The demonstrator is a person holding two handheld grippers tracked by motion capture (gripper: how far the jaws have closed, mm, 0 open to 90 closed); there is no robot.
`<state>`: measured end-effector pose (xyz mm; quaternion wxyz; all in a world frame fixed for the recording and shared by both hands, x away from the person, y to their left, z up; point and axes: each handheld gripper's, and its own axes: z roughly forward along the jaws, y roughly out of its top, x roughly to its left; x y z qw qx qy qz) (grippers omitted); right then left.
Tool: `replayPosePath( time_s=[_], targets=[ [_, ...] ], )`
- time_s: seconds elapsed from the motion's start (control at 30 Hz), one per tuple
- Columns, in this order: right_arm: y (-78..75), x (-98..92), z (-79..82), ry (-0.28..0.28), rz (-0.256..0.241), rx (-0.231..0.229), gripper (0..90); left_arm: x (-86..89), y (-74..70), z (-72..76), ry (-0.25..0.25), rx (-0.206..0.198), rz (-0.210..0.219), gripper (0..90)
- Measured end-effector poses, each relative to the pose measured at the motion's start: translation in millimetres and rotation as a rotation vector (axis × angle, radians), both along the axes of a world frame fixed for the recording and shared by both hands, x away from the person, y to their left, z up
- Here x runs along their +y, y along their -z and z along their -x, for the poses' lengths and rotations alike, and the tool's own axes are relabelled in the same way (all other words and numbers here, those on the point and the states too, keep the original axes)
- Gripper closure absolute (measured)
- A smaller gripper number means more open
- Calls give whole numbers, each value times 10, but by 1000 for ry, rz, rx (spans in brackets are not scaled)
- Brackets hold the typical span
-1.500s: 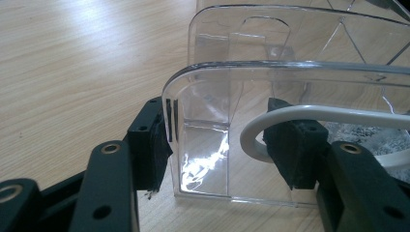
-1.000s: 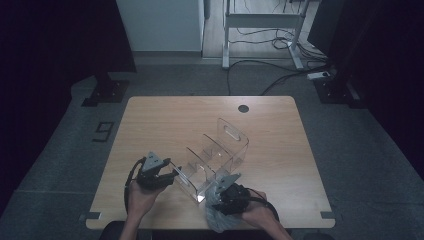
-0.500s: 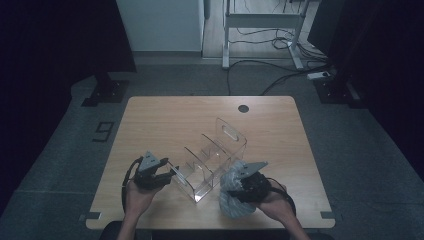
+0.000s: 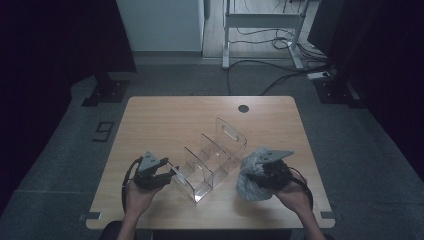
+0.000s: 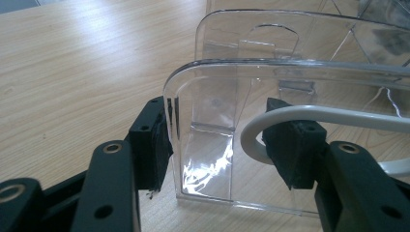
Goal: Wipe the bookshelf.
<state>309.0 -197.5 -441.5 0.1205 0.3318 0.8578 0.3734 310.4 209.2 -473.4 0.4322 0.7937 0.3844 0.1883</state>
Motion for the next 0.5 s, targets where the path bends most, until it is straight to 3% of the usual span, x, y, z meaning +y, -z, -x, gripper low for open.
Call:
replayPosePath(
  time_s=[0.33, 0.5],
  targets=[
    [-41, -459, -97, 148, -9, -18, 625, 5, 4, -3, 1, 1, 5, 445],
    [-58, -742, -123, 253, 8, -30, 624, 7, 6, -6, 2, 3, 7, 444]
  ],
)
